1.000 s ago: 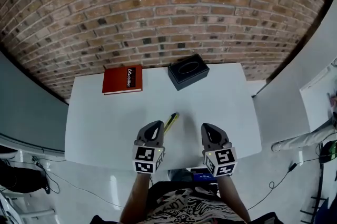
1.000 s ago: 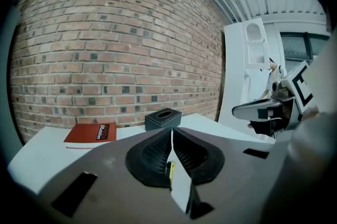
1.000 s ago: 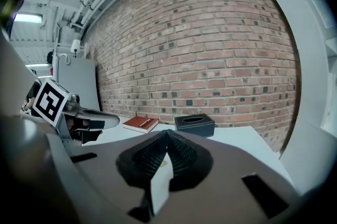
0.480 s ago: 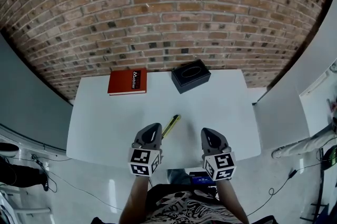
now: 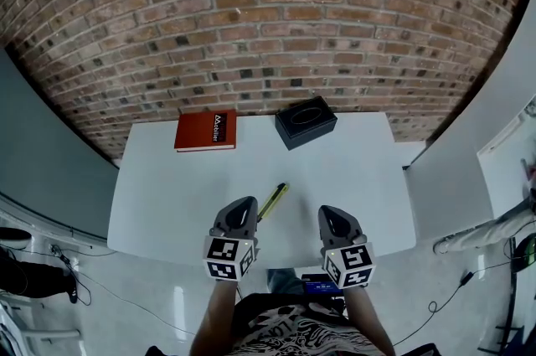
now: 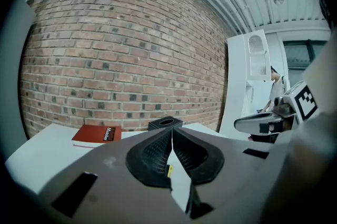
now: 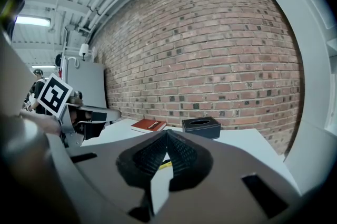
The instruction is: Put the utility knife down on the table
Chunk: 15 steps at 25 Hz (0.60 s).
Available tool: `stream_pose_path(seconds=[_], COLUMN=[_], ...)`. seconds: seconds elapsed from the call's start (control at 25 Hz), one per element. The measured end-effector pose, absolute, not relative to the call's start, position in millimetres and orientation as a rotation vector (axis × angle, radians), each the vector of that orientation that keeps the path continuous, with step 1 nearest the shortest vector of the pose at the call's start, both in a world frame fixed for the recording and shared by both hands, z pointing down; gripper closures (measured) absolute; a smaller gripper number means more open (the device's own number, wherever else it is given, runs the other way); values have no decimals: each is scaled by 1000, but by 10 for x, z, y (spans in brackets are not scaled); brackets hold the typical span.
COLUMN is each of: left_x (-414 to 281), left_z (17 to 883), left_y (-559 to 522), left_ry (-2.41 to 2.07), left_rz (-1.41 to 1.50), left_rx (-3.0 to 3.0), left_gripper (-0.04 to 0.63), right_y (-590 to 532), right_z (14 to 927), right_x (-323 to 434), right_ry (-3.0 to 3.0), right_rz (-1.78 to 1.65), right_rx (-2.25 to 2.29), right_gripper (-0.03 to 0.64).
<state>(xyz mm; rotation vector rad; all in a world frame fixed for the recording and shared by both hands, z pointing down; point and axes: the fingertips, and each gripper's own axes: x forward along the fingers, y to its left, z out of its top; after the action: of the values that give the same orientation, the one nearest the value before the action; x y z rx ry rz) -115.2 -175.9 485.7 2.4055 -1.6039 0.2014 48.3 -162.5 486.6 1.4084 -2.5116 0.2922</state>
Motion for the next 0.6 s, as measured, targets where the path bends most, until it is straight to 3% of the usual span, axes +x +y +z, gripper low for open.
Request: stream_pose_path(seconds=[0.6], left_x=[-1219], left_z=[4899], left_y=[-1738], left_ry=[-1611], left_rz=[199], left_rx=[2378], left_gripper=[577], right_y=[-1598], right_z=[4883], right_x=[447], right_ry=[-2517], right_rz=[299], right_rx=[1379], right_gripper=[617])
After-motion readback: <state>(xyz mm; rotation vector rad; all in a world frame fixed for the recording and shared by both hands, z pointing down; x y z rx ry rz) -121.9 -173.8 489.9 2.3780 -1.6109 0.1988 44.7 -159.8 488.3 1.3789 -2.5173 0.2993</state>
